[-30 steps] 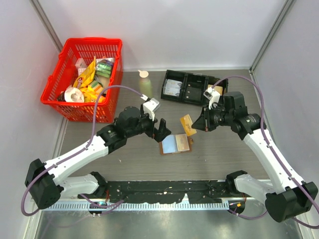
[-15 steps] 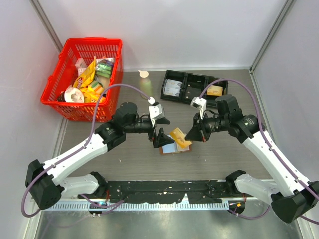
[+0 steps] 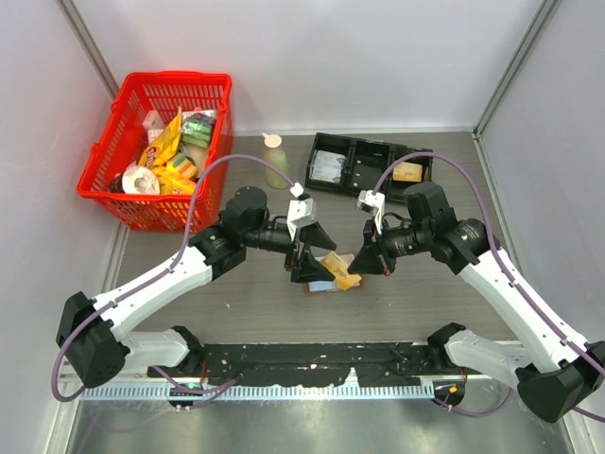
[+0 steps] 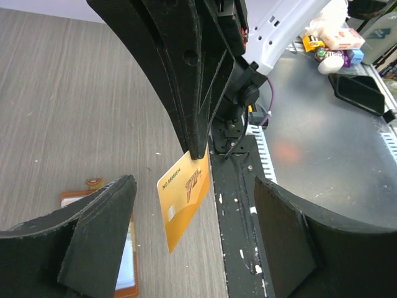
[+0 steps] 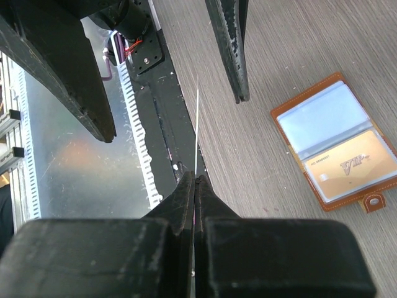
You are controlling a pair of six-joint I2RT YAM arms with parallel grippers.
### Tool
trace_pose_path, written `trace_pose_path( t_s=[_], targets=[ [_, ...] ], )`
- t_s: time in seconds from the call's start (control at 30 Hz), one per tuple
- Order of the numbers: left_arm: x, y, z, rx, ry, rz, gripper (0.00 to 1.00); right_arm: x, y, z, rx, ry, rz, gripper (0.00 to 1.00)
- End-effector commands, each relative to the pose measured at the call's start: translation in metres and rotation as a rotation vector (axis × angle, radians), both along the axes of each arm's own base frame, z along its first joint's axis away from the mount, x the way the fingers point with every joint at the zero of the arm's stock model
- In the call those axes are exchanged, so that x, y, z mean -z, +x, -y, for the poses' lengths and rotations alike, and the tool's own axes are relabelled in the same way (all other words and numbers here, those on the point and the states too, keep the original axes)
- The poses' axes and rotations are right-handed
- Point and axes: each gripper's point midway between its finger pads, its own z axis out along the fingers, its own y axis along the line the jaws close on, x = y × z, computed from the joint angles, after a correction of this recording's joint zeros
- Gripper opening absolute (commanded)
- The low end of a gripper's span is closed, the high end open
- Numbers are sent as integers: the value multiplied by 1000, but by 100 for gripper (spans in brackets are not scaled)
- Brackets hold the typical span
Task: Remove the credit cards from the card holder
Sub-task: Place the credit card in the storage box.
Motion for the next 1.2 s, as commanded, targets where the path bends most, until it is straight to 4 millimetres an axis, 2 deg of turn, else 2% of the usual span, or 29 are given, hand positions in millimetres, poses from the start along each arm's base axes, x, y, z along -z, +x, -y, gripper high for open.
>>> trace_pose_path(
  t_s=[0.0,0.1,0.13,0.47,0.53,0.63,0.7,0.77,0.83,0.93,1.03,1.1,1.13,1.17],
  targets=[
    [-28,-1,5,43,-67,13,78,-21,-3,-3,-37,44,73,1],
    [-26,-2,8,60,-61,-23,70,-21,-2,-3,-38,45,78,1],
    [-27,-2,8,65,-60,-35,65,-21,-3,-3,-42,45,77,1],
    [-23,1,8,111,-42,-154,44,-21,-1,-4,-42,48,88,1],
    [-22,0,8,127,-39,-174,35,-21,1,-5,-38,50,90,1],
    [-20,0,7,154,-34,-200,12,-21,3,-6,-34,57,99,1],
    [-21,0,6,159,-34,-207,0,-23,4,-7,-33,63,107,1],
    [-20,2,6,154,-34,-210,0,-22,6,-8,-28,66,110,1],
    [-22,7,5,127,-39,-208,0,-22,10,-8,-7,70,126,8],
    [-26,24,2,34,-72,-226,0,-28,20,-8,60,93,163,24],
    [-31,46,-7,-108,-133,-262,0,-35,42,-7,182,122,241,31],
    [-33,60,-13,-210,-169,-273,0,-41,55,-2,279,145,281,46],
    [-33,65,-16,-248,-178,-272,0,-45,65,3,345,160,329,64],
    [-32,70,-17,-297,-185,-275,0,-50,65,7,390,192,325,77]
  ],
)
